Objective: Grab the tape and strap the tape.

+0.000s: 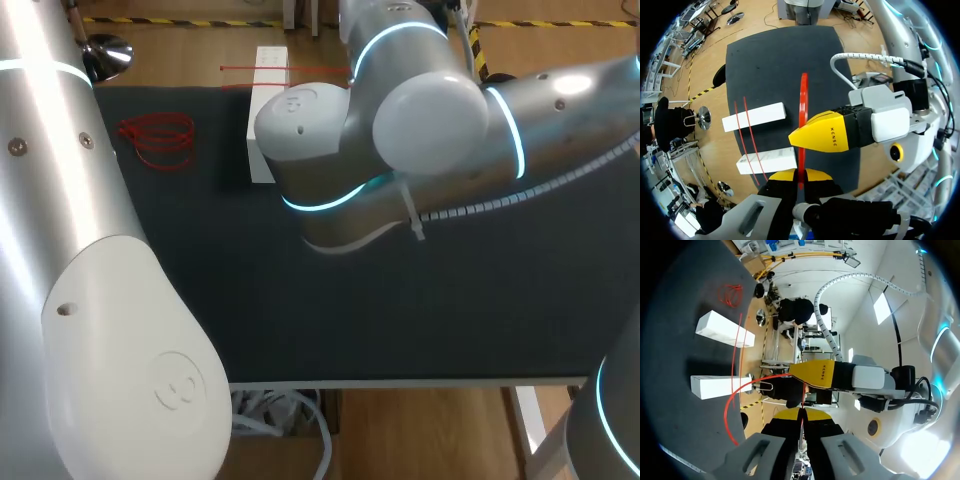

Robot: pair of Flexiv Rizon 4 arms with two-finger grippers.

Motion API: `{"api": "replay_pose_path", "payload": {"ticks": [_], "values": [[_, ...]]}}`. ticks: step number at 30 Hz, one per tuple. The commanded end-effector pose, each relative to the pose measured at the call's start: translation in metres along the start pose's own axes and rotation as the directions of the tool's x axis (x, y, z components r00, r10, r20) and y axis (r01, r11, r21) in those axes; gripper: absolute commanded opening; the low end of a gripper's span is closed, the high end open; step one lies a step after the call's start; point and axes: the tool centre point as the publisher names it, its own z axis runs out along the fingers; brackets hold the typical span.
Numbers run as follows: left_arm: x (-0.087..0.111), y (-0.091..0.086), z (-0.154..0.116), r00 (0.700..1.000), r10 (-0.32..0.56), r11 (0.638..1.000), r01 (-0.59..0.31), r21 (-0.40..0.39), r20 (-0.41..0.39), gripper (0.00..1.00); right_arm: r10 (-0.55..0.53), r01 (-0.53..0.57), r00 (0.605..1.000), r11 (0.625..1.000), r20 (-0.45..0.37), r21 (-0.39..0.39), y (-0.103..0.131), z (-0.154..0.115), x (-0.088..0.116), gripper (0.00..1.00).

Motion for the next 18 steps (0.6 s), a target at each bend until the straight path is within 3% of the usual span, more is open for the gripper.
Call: {"api": "replay_pose_path", "payload": {"ticks": [1,18], "values": [[-0.0017,-0.0018,-0.0018,1.0,-0.001,1.0,0.001,-0.006,-0.006,0.0,-0.004,0.004,1.0,1.0,-0.011,0.002,0.0022,0.0013,-0.0041,0.0],[-0.0017,-0.0018,-0.0018,1.0,-0.001,1.0,0.001,-0.006,-0.006,0.0,-0.015,0.014,1.0,1.0,-0.025,-0.005,0.0095,0.0016,-0.0019,0.0]]}}
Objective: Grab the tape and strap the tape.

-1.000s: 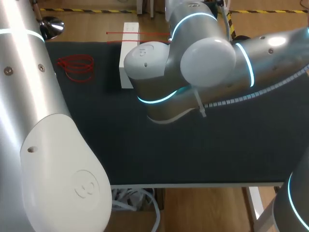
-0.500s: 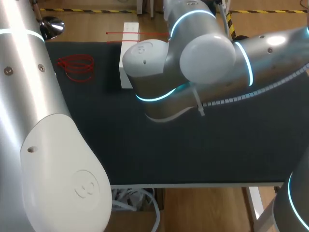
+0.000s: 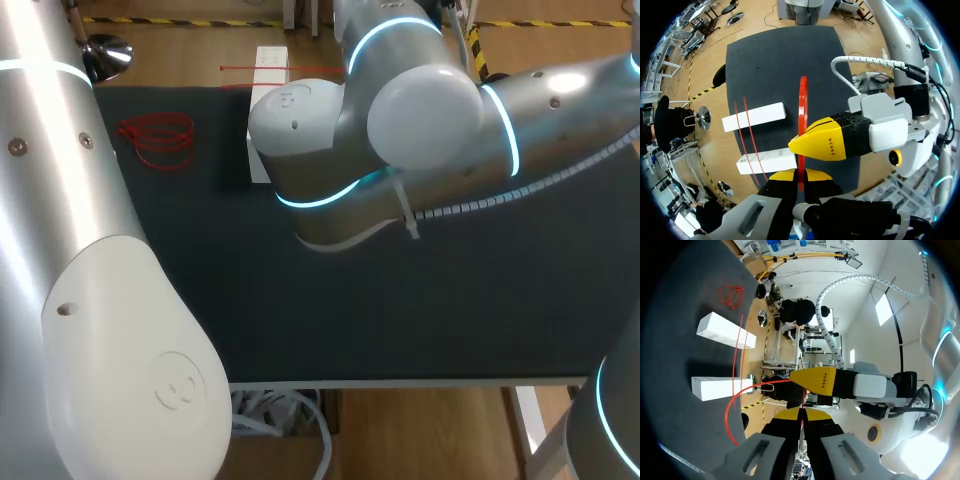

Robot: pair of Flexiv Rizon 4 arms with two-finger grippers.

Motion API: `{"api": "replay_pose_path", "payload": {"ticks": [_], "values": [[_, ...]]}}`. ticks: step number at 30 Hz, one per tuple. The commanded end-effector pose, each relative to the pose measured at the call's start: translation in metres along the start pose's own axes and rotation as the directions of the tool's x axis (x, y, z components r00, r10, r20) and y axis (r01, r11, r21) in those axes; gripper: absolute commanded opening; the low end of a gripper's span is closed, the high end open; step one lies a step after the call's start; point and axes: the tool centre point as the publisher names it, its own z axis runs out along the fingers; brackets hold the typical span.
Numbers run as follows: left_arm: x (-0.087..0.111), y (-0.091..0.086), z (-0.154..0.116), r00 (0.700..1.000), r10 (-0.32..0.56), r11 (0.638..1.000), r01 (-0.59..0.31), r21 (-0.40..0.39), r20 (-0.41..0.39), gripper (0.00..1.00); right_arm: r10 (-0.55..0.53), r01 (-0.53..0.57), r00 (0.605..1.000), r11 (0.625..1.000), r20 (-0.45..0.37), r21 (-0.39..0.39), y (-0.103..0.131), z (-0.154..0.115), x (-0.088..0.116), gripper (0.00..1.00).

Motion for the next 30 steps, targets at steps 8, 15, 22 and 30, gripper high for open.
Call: {"api": "replay_pose_path", "payload": {"ticks": [8,15,22,30], "values": [[-0.0017,-0.0019,-0.0018,1.0,-0.001,1.0,0.001,-0.006,-0.005,0.0,-0.007,0.007,1.0,1.0,-0.01,0.0,0.0036,-0.0009,-0.0049,0.0],[-0.0017,-0.0019,-0.0018,1.0,-0.001,1.0,0.001,-0.006,-0.005,0.0,-0.014,0.014,1.0,1.0,-0.009,-0.001,0.0058,-0.0015,-0.0066,0.0],[-0.0017,-0.0019,-0.0018,1.0,-0.001,1.0,0.001,-0.006,-0.005,0.0,-0.02,0.02,1.0,1.0,-0.009,0.001,0.0063,-0.001,-0.0072,0.0],[-0.0017,-0.0019,-0.0018,1.0,-0.001,1.0,0.001,-0.006,-0.005,0.0,-0.021,0.021,1.0,1.0,-0.014,0.002,0.0068,0.0011,-0.0067,0.0]]}}
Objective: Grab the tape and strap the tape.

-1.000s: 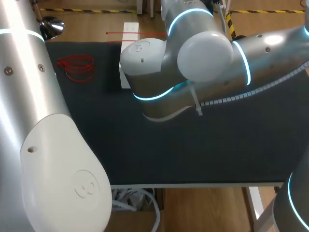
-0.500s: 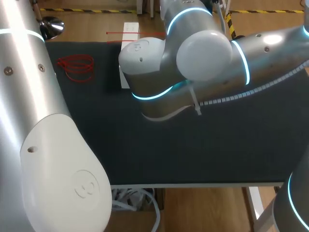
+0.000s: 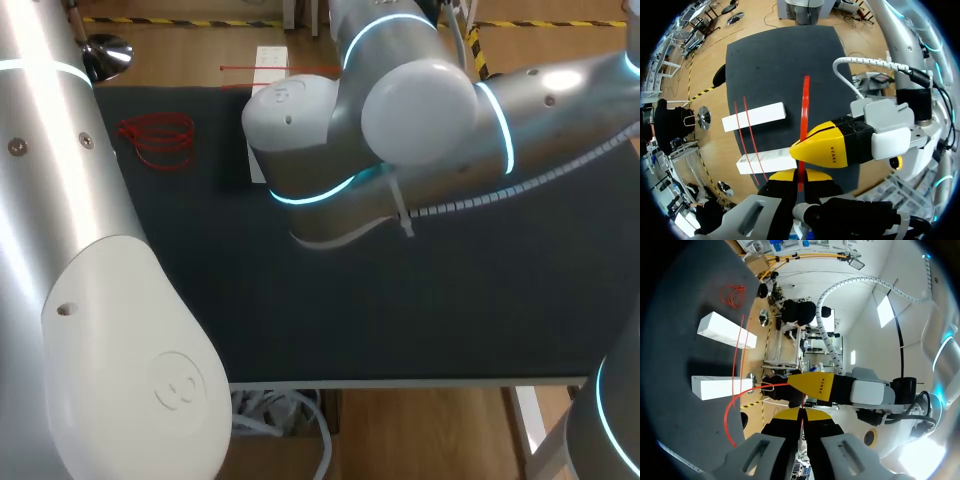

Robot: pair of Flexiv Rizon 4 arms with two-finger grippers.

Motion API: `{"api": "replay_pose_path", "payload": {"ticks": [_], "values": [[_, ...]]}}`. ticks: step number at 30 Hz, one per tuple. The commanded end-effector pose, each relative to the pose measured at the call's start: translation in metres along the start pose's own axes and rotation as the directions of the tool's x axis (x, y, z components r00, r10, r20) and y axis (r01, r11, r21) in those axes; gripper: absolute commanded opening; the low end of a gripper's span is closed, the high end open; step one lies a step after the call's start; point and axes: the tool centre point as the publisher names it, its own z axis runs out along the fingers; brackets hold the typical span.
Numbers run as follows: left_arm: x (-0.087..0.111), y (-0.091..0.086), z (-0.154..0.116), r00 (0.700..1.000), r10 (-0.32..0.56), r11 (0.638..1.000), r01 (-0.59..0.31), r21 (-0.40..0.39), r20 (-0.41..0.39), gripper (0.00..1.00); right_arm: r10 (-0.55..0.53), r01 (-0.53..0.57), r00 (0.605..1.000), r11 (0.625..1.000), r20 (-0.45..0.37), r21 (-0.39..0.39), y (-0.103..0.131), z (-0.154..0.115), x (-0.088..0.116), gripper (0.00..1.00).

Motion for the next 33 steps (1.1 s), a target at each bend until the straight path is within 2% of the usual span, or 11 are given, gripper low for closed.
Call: {"api": "replay_pose_path", "payload": {"ticks": [1,33], "values": [[-0.0017,-0.0021,-0.0018,1.0,-0.001,1.0,0.001,-0.005,-0.005,0.0,-0.001,0.001,1.0,1.0,-0.01,0.001,0.0018,0.0008,-0.0033,0.0],[-0.0017,-0.0021,-0.0018,1.0,-0.001,1.0,0.001,-0.005,-0.005,0.0,0.001,-0.001,1.0,1.0,-0.014,-0.006,0.0023,0.0003,-0.0039,0.0]]}}
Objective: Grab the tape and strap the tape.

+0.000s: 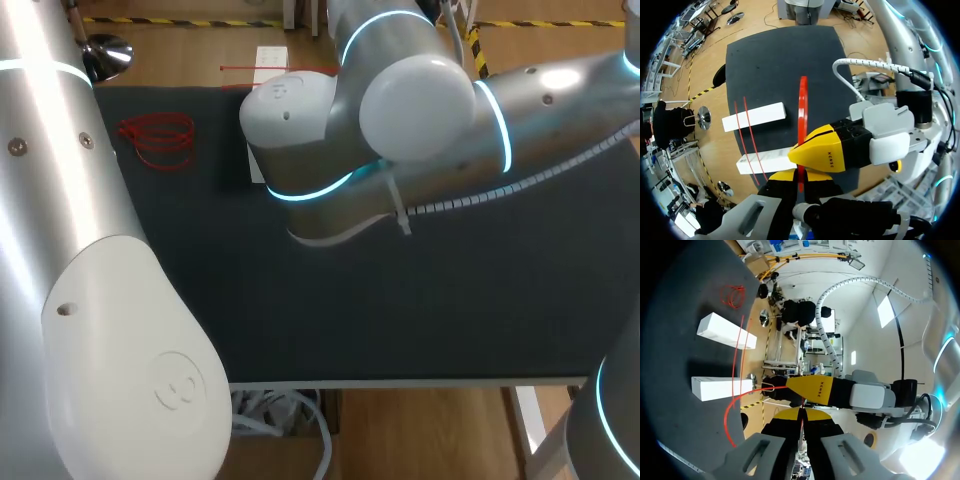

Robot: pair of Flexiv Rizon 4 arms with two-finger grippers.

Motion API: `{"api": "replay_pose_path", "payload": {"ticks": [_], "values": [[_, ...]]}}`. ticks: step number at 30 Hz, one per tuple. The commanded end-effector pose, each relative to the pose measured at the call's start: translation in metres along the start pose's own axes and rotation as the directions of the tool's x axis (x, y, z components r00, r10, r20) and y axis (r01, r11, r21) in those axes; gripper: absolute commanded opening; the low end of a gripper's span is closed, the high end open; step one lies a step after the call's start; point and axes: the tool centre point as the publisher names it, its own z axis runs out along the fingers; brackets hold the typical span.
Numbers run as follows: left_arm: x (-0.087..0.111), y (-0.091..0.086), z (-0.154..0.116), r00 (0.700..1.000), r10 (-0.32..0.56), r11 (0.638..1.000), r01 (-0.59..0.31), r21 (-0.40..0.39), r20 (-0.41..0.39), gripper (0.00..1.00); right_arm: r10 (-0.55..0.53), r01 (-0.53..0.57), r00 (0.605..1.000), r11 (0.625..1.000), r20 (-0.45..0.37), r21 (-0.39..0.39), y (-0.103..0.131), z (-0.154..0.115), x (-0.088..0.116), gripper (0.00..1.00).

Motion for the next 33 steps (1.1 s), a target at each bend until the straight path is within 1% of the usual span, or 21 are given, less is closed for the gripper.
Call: {"api": "replay_pose_path", "payload": {"ticks": [1,10,11,12,14,15,16,17,18,20,22,24,26,28,30,32,33], "values": [[-0.002,-0.002,-0.002,1.0,-0.001,1.0,0.001,-0.006,-0.005,0.0,0.003,-0.003,1.0,1.0,-0.012,-0.002,-0.001,-0.002,-0.002,0.0],[-0.002,-0.002,-0.002,1.0,-0.001,1.0,0.001,-0.006,-0.005,0.0,0.016,-0.016,1.0,1.0,-0.019,0.003,-0.002,-0.003,-0.002,0.0],[-0.002,-0.002,-0.002,1.0,-0.001,1.0,0.001,-0.006,-0.005,0.0,0.017,-0.017,1.0,1.0,-0.019,0.002,-0.002,-0.003,-0.002,0.05],[-0.002,-0.002,-0.002,1.0,-0.001,1.0,0.001,-0.006,-0.005,0.0,0.017,-0.017,1.0,1.0,-0.019,0.002,-0.002,-0.003,-0.002,0.04],[-0.002,-0.002,-0.002,1.0,-0.001,1.0,0.001,-0.006,-0.005,0.0,0.018,-0.018,1.0,1.0,-0.019,0.002,-0.002,-0.003,-0.002,0.09],[-0.002,-0.002,-0.002,1.0,-0.001,1.0,0.001,-0.006,-0.005,0.0,0.018,-0.018,1.0,1.0,-0.02,0.001,-0.002,-0.003,-0.002,0.17],[-0.002,-0.002,-0.002,1.0,-0.001,1.0,0.001,-0.006,-0.005,0.0,0.018,-0.018,1.0,1.0,-0.02,0.001,-0.002,-0.004,-0.002,0.21],[-0.002,-0.002,-0.002,1.0,-0.001,1.0,0.001,-0.006,-0.005,0.0,0.018,-0.018,1.0,1.0,-0.021,0.001,-0.002,-0.004,-0.002,0.21],[-0.002,-0.002,-0.002,1.0,-0.001,1.0,0.001,-0.006,-0.005,0.0,0.017,-0.017,1.0,1.0,-0.021,0.001,-0.002,-0.004,-0.002,0.18],[-0.002,-0.002,-0.002,1.0,-0.001,1.0,0.001,-0.006,-0.005,0.0,0.018,-0.018,1.0,1.0,-0.024,0.001,-0.003,-0.005,-0.002,0.17],[-0.002,-0.002,-0.002,1.0,-0.001,1.0,0.001,-0.006,-0.005,0.0,0.017,-0.017,1.0,1.0,-0.025,0.001,-0.003,-0.006,-0.001,0.12],[-0.002,-0.002,-0.002,1.0,-0.001,1.0,0.001,-0.006,-0.005,0.0,0.018,-0.018,1.0,1.0,-0.026,-0.001,-0.003,-0.008,-0.001,0.13],[-0.002,-0.002,-0.002,1.0,-0.001,1.0,0.001,-0.006,-0.005,0.0,0.018,-0.018,0.999,1.0,-0.029,-0.006,-0.002,-0.01,0.0,0.11],[-0.002,-0.002,-0.002,1.0,-0.001,1.0,0.001,-0.006,-0.005,0.0,0.016,-0.017,0.999,1.0,-0.03,-0.009,-0.002,-0.013,0.002,0.07],[-0.002,-0.002,-0.002,1.0,-0.001,1.0,0.001,-0.006,-0.005,0.0,0.018,-0.018,0.999,1.0,-0.033,-0.013,-0.001,-0.016,0.002,0.1],[-0.002,-0.002,-0.002,1.0,-0.001,1.0,0.001,-0.006,-0.005,0.0,0.019,-0.02,0.999,1.0,-0.033,-0.018,-0.001,-0.019,0.002,0.1],[-0.002,-0.002,-0.002,1.0,-0.001,1.0,0.001,-0.006,-0.005,0.0,0.02,-0.021,0.999,1.0,-0.033,-0.02,-0.001,-0.021,0.002,0.12]]}}
